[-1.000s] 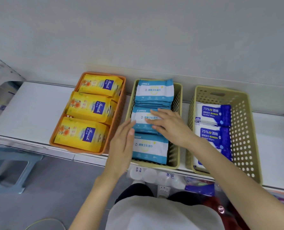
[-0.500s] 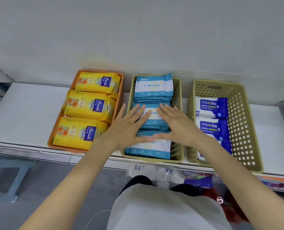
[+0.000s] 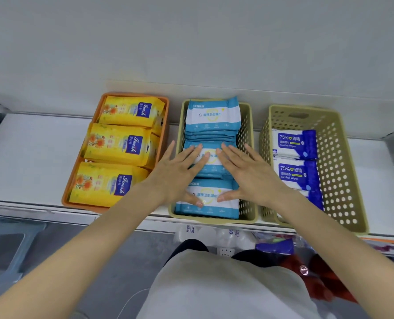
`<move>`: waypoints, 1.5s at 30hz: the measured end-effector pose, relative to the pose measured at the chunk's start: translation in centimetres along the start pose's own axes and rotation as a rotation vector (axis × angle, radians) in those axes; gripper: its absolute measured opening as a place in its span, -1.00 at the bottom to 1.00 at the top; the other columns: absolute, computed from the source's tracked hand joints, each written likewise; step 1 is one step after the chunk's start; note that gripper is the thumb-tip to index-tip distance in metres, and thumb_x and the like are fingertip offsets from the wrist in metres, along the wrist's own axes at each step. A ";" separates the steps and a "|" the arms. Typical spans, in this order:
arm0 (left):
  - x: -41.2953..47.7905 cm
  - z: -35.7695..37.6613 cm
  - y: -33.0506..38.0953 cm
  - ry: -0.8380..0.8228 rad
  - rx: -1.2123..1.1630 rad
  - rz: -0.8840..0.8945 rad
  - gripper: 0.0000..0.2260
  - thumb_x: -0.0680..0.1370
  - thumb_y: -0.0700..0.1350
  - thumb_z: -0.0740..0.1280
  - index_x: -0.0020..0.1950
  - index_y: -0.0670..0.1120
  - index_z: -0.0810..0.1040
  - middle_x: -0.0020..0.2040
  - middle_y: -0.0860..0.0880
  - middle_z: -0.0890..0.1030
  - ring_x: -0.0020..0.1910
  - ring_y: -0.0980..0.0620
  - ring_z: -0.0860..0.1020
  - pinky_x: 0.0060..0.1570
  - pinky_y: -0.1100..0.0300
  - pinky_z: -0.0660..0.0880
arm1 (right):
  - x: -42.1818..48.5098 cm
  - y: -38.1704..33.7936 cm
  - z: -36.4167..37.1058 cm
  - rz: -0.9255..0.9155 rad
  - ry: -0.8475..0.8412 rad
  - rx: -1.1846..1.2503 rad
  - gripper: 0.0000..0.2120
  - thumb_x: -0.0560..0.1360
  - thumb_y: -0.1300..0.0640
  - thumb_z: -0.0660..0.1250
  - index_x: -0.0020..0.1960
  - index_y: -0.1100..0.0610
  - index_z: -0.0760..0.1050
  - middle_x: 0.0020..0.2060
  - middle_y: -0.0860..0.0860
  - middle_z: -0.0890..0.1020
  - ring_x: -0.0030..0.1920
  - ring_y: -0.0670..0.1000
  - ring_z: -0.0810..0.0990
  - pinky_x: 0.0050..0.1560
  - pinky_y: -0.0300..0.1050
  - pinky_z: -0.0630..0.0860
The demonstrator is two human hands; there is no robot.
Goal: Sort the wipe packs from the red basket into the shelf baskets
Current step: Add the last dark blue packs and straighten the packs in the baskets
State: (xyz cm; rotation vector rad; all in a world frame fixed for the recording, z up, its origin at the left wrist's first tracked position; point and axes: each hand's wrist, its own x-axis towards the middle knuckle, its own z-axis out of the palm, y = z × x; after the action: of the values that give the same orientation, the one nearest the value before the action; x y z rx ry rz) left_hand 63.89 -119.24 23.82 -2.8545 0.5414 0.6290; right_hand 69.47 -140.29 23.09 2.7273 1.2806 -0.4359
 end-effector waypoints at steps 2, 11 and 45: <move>0.1 -0.1 0.1 -0.013 0.017 -0.002 0.00 0.38 0.49 0.07 0.51 -0.03 -0.38 0.54 -0.10 -0.33 0.53 -0.06 -0.28 0.46 -0.22 -0.21 | 0.1 0.0 0.0 0.003 -0.001 -0.009 0.13 0.15 -0.56 -0.32 0.53 0.12 -0.29 0.54 0.05 -0.18 0.55 0.01 -0.16 0.46 0.01 -0.32; 0.0 -0.2 0.3 -0.027 0.028 0.000 -0.02 0.40 0.48 0.06 0.52 -0.05 -0.36 0.55 -0.10 -0.32 0.53 -0.06 -0.27 0.47 -0.20 -0.20 | 0.1 -0.1 -0.1 -0.001 -0.029 -0.033 0.15 0.16 -0.58 -0.30 0.54 0.13 -0.26 0.55 0.07 -0.14 0.55 0.04 -0.11 0.44 0.03 -0.31; -4.3 1.4 3.2 0.490 -0.874 -0.289 -0.34 0.54 0.19 0.26 0.56 0.09 0.05 0.57 0.11 0.03 0.50 0.24 0.00 0.48 0.22 -0.05 | 4.4 -0.7 -4.0 -0.004 0.121 0.506 -0.33 0.53 -0.29 0.01 0.55 -0.04 0.01 0.55 -0.05 -0.01 0.54 -0.04 -0.06 0.52 0.03 -0.04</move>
State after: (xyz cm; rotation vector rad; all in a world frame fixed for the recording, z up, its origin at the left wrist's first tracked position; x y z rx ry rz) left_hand 58.52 -120.54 24.17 -3.8300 -0.1755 0.0931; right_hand 72.49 -135.76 25.66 3.2063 1.3582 -0.6879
